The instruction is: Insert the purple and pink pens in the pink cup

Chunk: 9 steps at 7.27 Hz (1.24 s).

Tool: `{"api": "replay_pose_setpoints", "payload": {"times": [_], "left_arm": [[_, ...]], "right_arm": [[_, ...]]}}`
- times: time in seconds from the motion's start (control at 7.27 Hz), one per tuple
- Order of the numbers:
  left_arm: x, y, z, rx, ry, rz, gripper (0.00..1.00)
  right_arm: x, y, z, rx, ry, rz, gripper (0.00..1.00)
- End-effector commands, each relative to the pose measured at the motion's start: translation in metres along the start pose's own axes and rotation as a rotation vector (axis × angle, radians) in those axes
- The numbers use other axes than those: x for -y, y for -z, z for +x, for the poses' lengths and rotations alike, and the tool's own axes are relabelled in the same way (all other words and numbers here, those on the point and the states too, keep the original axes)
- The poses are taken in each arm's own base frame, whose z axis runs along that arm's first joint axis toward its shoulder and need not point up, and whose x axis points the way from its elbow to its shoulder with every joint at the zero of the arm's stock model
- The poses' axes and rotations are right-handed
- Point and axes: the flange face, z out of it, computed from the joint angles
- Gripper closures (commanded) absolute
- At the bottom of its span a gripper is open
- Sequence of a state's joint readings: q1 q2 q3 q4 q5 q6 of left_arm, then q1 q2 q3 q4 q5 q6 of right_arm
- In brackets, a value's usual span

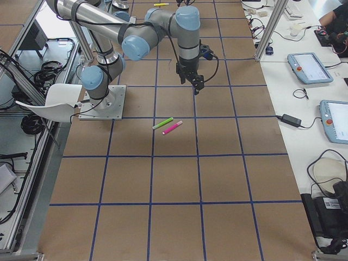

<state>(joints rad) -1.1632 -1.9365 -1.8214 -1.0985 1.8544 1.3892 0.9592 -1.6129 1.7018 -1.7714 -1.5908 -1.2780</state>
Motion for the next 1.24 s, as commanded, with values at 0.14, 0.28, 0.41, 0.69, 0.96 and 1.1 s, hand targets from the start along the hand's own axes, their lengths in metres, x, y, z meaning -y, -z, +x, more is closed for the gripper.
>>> {"api": "replay_pose_setpoints", "payload": {"times": [0.14,0.28,0.41,0.69,0.96,1.1], "left_arm": [[0.02,-0.029,-0.014,0.014,-0.05,0.046,0.0],[0.017,-0.037,-0.017,0.015,-0.062,-0.009,0.0],[0.014,-0.041,-0.023,0.046,-0.066,-0.06,0.0],[0.016,-0.047,-0.025,0.043,-0.09,-0.06,0.05],[0.017,-0.049,-0.025,0.038,-0.087,-0.051,0.15],[0.018,-0.048,-0.027,0.048,-0.081,-0.052,0.17]], "right_arm": [[-0.095,-0.124,0.006,0.156,0.077,0.198,0.0],[-0.113,-0.167,-0.002,0.131,0.108,0.234,0.0],[-0.138,-0.198,-0.017,0.159,0.062,0.306,0.0],[-0.148,-0.237,-0.027,0.176,0.013,0.432,0.01],[-0.164,-0.273,-0.022,0.206,0.065,0.458,0.07],[-0.172,-0.286,-0.025,0.197,0.058,0.476,0.11]]}}
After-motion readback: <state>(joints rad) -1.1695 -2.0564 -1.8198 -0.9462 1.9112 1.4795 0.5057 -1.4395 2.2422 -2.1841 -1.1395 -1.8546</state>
